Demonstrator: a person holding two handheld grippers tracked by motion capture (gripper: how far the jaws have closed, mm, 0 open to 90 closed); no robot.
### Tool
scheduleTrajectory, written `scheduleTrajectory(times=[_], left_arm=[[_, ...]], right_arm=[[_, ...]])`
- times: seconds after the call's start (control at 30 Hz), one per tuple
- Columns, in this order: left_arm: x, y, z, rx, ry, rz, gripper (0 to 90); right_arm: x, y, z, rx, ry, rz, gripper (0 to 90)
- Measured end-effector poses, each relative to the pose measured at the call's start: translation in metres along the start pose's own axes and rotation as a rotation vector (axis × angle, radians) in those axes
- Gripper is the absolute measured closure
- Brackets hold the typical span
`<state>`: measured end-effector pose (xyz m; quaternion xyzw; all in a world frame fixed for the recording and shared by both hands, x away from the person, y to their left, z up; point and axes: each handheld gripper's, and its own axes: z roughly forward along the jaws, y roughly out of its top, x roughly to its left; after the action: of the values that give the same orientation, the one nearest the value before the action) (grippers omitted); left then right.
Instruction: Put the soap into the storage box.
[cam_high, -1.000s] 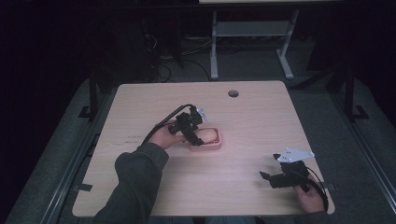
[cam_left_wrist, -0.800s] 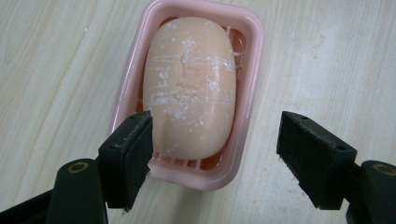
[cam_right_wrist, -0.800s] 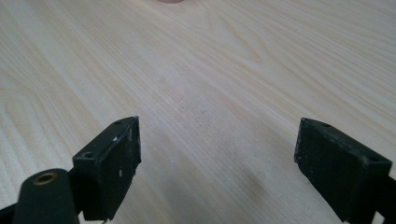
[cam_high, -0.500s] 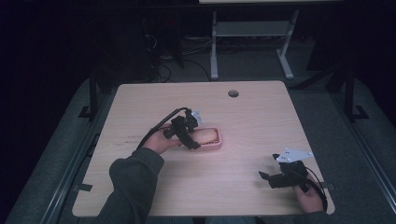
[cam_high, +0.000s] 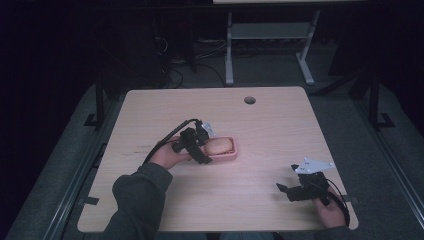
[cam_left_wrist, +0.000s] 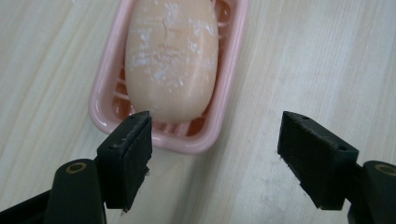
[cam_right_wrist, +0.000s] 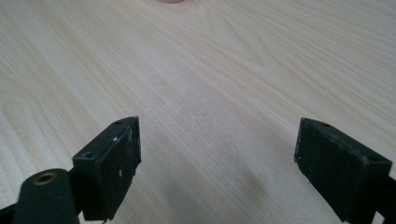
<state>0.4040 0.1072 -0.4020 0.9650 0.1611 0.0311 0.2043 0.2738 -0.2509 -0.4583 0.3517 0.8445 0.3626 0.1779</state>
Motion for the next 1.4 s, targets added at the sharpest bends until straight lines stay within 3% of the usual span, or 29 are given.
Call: scheduleTrajectory(times=[0.43,0.57,0.7,1.4], left_arm=[[-0.008,-0.011,0.0,-0.007,0.002,0.003,26.2],[-0.012,-0.018,-0.003,-0.028,-0.004,-0.012,26.2],[-0.014,-0.022,-0.003,-0.014,-0.006,-0.013,26.2],[-0.025,-0.055,-0.006,-0.036,-0.011,-0.049,26.2]], right_arm=[[0.0,0.0,0.001,0.001,-0.001,-0.004,14.1],[0.0,0.0,0.001,0.004,-0.002,-0.001,14.2],[0.0,0.0,0.002,0.003,0.001,0.0,14.1],[0.001,0.002,0.003,0.005,-0.015,0.005,14.1]])
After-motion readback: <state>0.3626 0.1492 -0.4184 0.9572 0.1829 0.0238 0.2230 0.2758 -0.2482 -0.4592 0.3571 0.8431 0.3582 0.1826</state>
